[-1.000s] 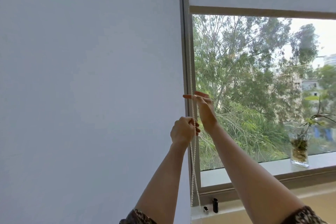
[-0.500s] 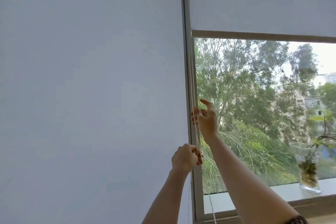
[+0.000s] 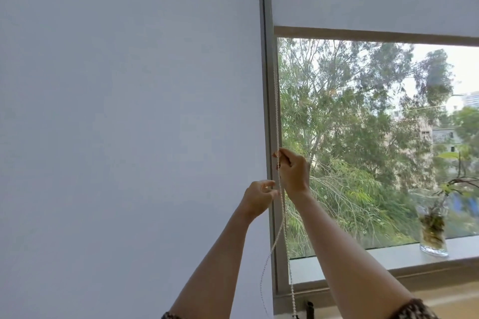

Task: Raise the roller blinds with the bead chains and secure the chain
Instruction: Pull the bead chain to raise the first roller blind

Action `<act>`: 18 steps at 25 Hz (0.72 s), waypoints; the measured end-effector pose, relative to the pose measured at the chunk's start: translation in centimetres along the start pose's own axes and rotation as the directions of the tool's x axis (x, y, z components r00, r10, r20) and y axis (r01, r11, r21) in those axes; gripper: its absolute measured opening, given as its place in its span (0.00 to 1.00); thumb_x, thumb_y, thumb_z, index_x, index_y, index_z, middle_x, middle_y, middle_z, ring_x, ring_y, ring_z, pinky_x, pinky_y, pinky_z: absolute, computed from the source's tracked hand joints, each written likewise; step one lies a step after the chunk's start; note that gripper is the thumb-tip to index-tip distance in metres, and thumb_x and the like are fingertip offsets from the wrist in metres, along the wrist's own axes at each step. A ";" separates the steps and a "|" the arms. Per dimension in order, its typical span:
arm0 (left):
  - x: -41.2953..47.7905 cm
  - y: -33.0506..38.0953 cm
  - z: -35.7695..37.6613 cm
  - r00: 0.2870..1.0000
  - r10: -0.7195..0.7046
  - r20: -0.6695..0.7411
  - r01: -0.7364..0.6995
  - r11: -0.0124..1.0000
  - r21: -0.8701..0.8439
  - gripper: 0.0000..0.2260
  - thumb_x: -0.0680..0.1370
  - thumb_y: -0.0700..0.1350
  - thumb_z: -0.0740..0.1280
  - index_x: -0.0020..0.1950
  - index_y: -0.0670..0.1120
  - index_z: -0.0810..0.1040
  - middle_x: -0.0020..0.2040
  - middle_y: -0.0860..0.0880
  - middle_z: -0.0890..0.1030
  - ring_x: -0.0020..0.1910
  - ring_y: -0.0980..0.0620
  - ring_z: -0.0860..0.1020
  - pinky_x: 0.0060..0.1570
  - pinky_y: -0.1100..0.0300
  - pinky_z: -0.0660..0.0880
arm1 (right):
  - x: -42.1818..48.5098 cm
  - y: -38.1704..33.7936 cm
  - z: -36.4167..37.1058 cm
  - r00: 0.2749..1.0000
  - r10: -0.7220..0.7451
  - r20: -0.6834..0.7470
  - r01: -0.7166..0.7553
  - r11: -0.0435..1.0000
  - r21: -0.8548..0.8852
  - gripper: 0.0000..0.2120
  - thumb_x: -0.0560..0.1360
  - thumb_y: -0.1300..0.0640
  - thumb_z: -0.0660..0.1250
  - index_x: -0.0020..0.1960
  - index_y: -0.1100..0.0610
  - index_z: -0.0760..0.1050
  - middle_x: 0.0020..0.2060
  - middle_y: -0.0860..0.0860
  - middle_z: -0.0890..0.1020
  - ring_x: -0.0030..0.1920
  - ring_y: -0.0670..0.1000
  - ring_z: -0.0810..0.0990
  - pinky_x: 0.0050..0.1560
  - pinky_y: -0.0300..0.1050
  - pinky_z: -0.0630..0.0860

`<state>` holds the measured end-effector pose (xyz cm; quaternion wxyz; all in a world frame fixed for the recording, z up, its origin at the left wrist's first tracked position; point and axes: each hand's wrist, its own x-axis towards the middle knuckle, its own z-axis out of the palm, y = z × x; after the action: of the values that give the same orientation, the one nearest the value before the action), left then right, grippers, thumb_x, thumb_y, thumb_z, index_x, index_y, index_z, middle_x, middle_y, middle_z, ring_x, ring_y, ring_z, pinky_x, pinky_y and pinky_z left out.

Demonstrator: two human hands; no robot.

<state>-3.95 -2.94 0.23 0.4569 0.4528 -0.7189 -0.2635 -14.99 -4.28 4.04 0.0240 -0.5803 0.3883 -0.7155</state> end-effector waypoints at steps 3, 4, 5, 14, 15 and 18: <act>0.2 1.7 -0.5 0.980 -0.005 -0.199 -0.031 0.984 -0.177 0.17 0.79 0.38 0.59 0.67 0.42 0.75 0.56 0.44 0.84 0.56 0.47 0.82 0.56 0.55 0.76 | -1.8 1.8 -0.5 1.000 0.019 -0.009 -0.019 0.999 -0.035 0.09 0.77 0.64 0.63 0.47 0.62 0.82 0.32 0.53 0.82 0.27 0.41 0.73 0.26 0.28 0.67; 0.2 2.3 -0.4 0.952 -0.006 -0.306 -0.062 0.976 -0.210 0.15 0.79 0.39 0.58 0.65 0.44 0.76 0.55 0.46 0.85 0.54 0.49 0.83 0.56 0.55 0.78 | -2.4 2.2 -0.6 1.000 0.026 -0.017 -0.027 0.999 -0.044 0.09 0.77 0.64 0.63 0.47 0.62 0.83 0.32 0.53 0.82 0.26 0.41 0.72 0.26 0.28 0.67; 0.2 2.9 -0.2 0.911 0.013 -0.411 -0.110 0.971 -0.212 0.14 0.80 0.41 0.59 0.63 0.47 0.77 0.54 0.49 0.85 0.53 0.51 0.83 0.57 0.54 0.78 | -2.9 2.6 -0.7 0.999 0.038 -0.028 -0.039 0.998 -0.044 0.09 0.77 0.64 0.63 0.46 0.61 0.83 0.31 0.53 0.82 0.26 0.42 0.72 0.27 0.31 0.67; -0.2 4.3 3.0 0.642 0.563 -0.520 -0.322 0.814 0.484 0.13 0.74 0.52 0.70 0.58 0.57 0.76 0.67 0.54 0.72 0.65 0.53 0.71 0.58 0.57 0.69 | -5.7 3.6 -1.4 0.987 0.011 -0.161 -0.027 0.995 -0.100 0.11 0.75 0.68 0.63 0.39 0.60 0.82 0.22 0.40 0.72 0.22 0.39 0.72 0.23 0.28 0.64; -0.2 4.1 3.0 0.663 0.546 -0.511 -0.271 0.812 0.516 0.11 0.75 0.51 0.70 0.57 0.57 0.78 0.68 0.52 0.71 0.68 0.51 0.70 0.59 0.54 0.69 | -6.1 3.9 -1.5 0.986 0.012 -0.168 -0.029 0.994 -0.102 0.10 0.75 0.67 0.64 0.41 0.60 0.83 0.23 0.42 0.74 0.22 0.40 0.72 0.24 0.27 0.65; -0.2 3.0 3.0 0.737 0.439 -0.515 -0.120 0.834 0.539 0.09 0.76 0.49 0.69 0.55 0.55 0.82 0.71 0.50 0.69 0.71 0.48 0.66 0.64 0.48 0.68 | -7.4 5.0 -1.6 0.987 0.035 -0.154 -0.051 0.993 -0.107 0.09 0.76 0.64 0.65 0.44 0.60 0.83 0.27 0.49 0.81 0.23 0.38 0.70 0.25 0.28 0.67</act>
<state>-7.81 -1.52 1.22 0.5777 0.4932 -0.6311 0.1571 -15.97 -3.34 -4.91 -0.0223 -0.5160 0.4403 -0.7344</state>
